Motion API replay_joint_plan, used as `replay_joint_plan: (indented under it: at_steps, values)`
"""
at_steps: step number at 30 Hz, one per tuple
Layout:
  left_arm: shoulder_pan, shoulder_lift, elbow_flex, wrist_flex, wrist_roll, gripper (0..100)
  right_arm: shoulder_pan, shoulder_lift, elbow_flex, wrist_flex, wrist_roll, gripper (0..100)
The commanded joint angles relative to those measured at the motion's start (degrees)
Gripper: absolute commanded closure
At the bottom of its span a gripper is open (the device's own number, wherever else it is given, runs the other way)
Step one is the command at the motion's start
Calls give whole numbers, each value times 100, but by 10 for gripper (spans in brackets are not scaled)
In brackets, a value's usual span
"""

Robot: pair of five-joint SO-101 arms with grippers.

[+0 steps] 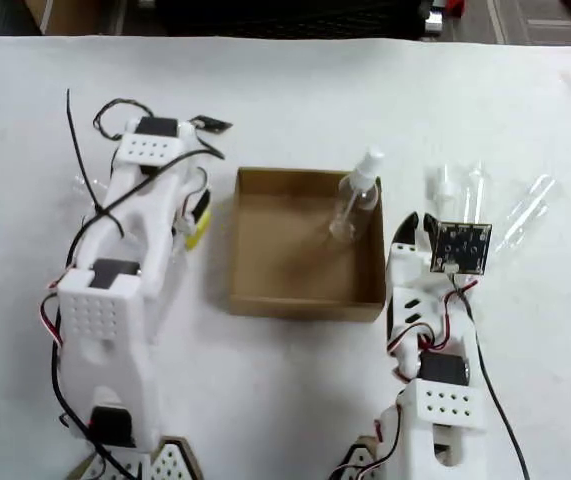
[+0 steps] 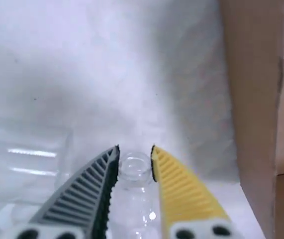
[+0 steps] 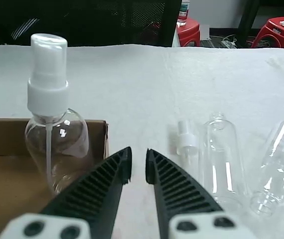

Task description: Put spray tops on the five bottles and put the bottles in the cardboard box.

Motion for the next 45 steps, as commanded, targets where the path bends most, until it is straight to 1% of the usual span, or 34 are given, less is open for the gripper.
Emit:
replay_joint_plan:
  at_steps: [1, 3, 6, 14, 18, 22, 26, 31, 34, 39, 42, 45]
  values:
    - [365, -171, -1688, 897, -53, 976, -13, -40, -53, -136, 62, 960]
    - [444, -303, -2163, 897, 0, 976, -13, -40, -53, -136, 62, 960]
    - [593, -664, -2532, 888, 378, 975, -4, -40, -53, -136, 62, 960]
    - [1244, -2123, -3033, 879, 1029, 973, -13, -40, -53, -136, 62, 960]
    - [1736, -2993, -2989, 870, 1029, 975, -13, -40, -62, -136, 62, 960]
    - [2062, -3732, -2998, 765, 1020, 976, -4, -40, -62, -136, 62, 960]
    - [2158, -4382, -2980, 703, 1037, 976, 4, -40, -62, -136, 62, 960]
    - [2149, -5182, -2945, 870, 1037, 976, -13, -40, -53, -145, 62, 960]
    - [2158, -5965, -2453, 870, 1029, 976, -13, -40, -53, -145, 62, 960]
    - [2149, -7723, -844, 545, 1011, 976, -13, -40, -53, -145, 62, 960]
    - [2123, -8989, 431, -185, 1011, 976, -13, -40, -44, -145, 62, 960]
    - [2141, -10176, 2013, -1468, 1011, 976, 4, -40, -44, -145, 62, 960]
